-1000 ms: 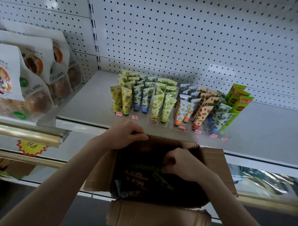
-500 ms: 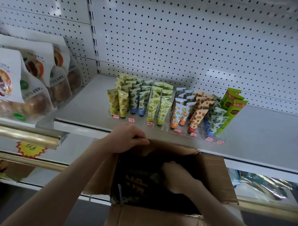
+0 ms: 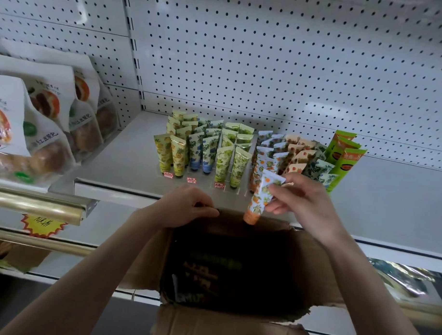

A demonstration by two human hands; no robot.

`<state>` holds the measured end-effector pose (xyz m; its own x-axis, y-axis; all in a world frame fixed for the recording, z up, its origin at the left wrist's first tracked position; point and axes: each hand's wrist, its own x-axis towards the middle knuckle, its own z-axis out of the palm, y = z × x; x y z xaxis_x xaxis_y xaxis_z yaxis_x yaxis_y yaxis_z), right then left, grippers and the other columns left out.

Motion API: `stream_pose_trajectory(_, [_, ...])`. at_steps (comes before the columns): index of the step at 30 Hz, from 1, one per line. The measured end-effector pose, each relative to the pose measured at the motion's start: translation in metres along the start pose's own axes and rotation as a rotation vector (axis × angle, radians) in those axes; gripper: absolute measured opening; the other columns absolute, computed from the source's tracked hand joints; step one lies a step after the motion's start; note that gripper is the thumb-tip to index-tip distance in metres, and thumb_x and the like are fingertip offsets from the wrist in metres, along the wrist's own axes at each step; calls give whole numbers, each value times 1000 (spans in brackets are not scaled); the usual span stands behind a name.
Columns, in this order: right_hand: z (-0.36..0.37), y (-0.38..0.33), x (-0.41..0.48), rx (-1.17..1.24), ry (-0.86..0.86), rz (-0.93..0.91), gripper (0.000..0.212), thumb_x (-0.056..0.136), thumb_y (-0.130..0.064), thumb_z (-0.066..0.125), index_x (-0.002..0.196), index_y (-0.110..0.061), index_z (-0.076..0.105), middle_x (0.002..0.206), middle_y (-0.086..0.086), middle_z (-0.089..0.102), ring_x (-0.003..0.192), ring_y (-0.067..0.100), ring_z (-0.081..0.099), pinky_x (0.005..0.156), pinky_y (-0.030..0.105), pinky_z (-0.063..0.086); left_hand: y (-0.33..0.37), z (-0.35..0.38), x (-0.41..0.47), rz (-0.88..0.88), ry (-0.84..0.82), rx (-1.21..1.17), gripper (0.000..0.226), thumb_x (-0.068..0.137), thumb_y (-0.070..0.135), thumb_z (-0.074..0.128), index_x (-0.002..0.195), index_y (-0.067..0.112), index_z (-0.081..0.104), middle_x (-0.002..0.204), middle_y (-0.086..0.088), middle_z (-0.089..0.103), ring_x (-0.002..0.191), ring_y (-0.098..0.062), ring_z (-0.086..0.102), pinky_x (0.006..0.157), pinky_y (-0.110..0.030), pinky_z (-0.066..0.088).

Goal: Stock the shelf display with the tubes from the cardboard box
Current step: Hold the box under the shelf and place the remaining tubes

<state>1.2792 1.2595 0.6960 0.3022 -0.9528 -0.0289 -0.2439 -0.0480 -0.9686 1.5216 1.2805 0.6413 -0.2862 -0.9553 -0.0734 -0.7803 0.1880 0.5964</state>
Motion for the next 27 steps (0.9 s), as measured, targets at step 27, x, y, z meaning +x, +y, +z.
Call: stream_pose_trajectory(27, [-7, 37, 47, -434, 466, -281, 13, 91, -7, 56, 92, -3, 68, 68, 6, 67, 73, 11, 69, 64, 23, 51, 10, 7, 22, 59, -57, -9, 24, 88, 40, 57, 90, 21, 72, 83, 4, 68, 77, -10, 58, 77, -35, 48])
